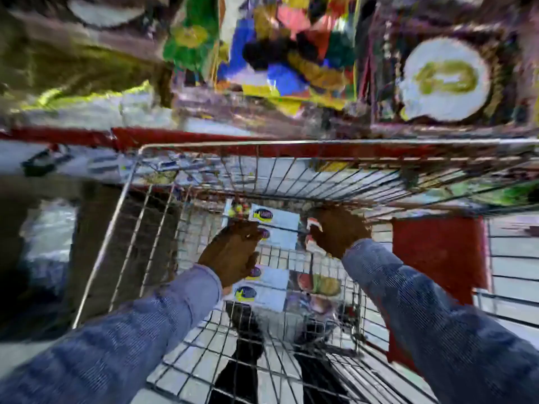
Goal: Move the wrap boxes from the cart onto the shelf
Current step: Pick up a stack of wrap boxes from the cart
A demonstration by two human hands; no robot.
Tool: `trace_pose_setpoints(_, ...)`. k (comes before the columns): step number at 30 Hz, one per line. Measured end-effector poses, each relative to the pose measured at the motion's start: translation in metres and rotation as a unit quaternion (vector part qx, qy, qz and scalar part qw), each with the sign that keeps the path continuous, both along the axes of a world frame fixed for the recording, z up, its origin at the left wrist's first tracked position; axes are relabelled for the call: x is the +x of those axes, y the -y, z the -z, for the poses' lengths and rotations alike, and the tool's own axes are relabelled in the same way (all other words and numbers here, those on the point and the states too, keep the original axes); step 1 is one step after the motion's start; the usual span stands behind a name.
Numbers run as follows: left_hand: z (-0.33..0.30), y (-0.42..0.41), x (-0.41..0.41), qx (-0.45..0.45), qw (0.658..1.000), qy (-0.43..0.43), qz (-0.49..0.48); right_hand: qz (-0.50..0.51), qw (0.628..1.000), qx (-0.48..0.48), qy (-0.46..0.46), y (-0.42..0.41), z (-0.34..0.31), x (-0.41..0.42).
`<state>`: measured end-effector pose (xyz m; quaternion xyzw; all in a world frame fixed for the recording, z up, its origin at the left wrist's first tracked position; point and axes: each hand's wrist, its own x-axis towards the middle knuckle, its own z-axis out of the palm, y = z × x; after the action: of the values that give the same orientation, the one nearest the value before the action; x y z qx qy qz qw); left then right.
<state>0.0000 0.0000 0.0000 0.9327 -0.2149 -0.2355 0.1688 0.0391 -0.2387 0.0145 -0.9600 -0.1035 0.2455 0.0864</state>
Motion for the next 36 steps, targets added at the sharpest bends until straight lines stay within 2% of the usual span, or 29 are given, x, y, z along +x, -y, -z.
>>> trace_pose_setpoints(2, 0.019, 0.005, 0.007, 0.016, 0.999, -0.013, -0.028, -0.008, 1.0, 0.022, 0.002, -0.003, 0.021, 0.004)
trace_pose_setpoints(7, 0.051, 0.012, 0.012, 0.12, 0.988, 0.038, 0.092, 0.015, 0.998, 0.057, -0.03, -0.014, 0.064, 0.017)
trace_pose_setpoints(12, 0.059, 0.018, 0.016, 0.153, 0.983, 0.06, 0.082, -0.056, 0.997, 0.041, -0.036, -0.014, 0.078, 0.021)
trace_pose_setpoints(15, 0.06, 0.021, 0.018, 0.195, 0.975, 0.034, 0.101, -0.079, 0.996, 0.015, -0.033, -0.01, 0.086, 0.025)
trace_pose_setpoints(20, 0.059, 0.026, 0.02, 0.17, 0.982, 0.0, 0.08, -0.086, 0.993, 0.022, -0.074, -0.01, 0.09, 0.031)
trace_pose_setpoints(23, 0.052, 0.025, 0.019, 0.147, 0.987, 0.008, 0.067, -0.107, 0.993, 0.009, -0.043, -0.008, 0.088, 0.03)
trace_pose_setpoints(28, -0.002, 0.009, 0.018, 0.1, 0.992, 0.035, 0.072, -0.117, 0.993, 0.019, 0.0, -0.003, 0.025, 0.025)
trace_pose_setpoints(32, -0.091, -0.001, 0.018, 0.072, 0.989, 0.097, 0.084, -0.133, 0.99, 0.024, 0.035, 0.006, -0.06, 0.019)
trace_pose_setpoints(36, -0.198, -0.007, 0.016, 0.05, 0.984, 0.158, 0.07, -0.178, 0.976, 0.001, 0.124, 0.013, -0.171, 0.025)
